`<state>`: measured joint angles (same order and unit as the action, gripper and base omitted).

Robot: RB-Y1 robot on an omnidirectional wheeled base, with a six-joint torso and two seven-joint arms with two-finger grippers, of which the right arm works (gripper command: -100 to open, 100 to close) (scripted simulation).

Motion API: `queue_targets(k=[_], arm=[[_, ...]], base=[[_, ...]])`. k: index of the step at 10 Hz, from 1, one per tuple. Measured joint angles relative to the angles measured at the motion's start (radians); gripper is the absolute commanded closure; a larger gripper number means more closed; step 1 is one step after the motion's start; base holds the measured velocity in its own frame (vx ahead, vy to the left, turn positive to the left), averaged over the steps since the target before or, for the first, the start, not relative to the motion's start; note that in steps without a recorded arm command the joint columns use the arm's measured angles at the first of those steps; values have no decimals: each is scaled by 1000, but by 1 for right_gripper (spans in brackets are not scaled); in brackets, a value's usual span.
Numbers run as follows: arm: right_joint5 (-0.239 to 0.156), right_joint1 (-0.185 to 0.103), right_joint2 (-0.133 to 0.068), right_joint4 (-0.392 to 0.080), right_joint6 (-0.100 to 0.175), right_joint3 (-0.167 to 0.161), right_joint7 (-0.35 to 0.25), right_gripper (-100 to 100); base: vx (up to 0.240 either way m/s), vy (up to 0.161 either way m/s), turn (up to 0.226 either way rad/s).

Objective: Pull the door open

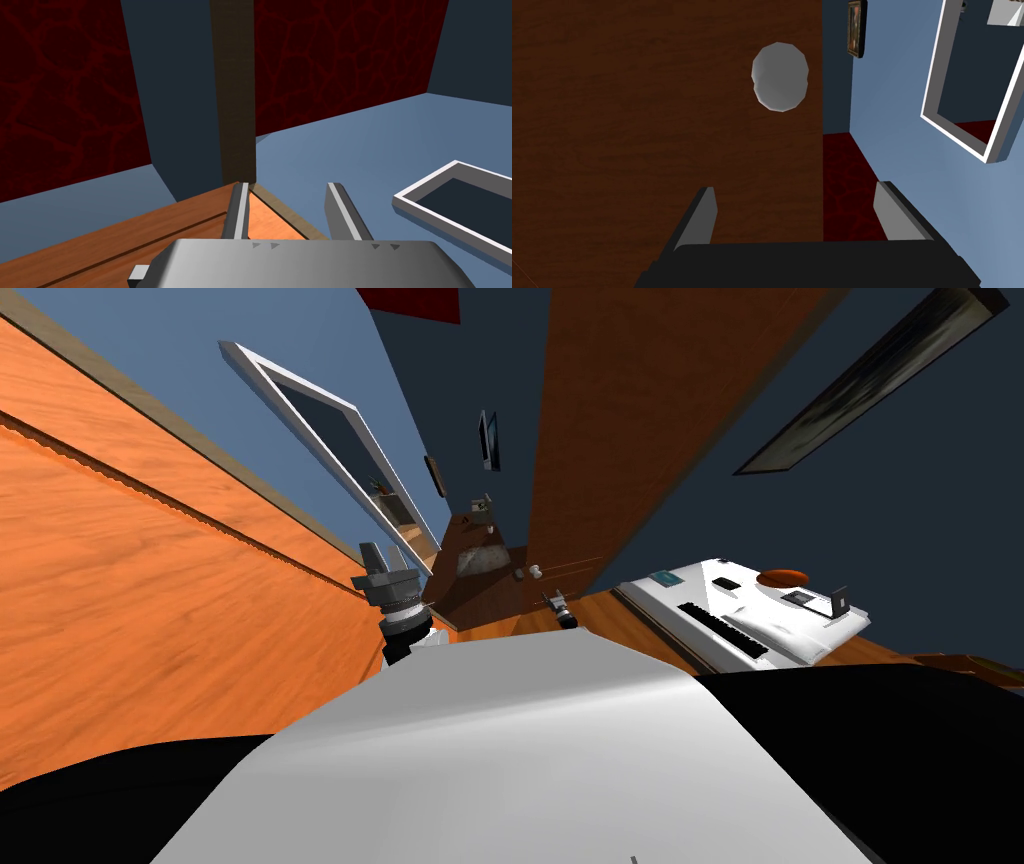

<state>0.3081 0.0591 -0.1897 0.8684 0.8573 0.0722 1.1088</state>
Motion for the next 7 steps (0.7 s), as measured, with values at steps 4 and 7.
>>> queue_targets(k=[4,7], arm=[[16,-14,-2,-49,7,0,37,-100],[65,-11,2,-54,24,42,10,-100]], base=[[80,23,1],[173,161,15]])
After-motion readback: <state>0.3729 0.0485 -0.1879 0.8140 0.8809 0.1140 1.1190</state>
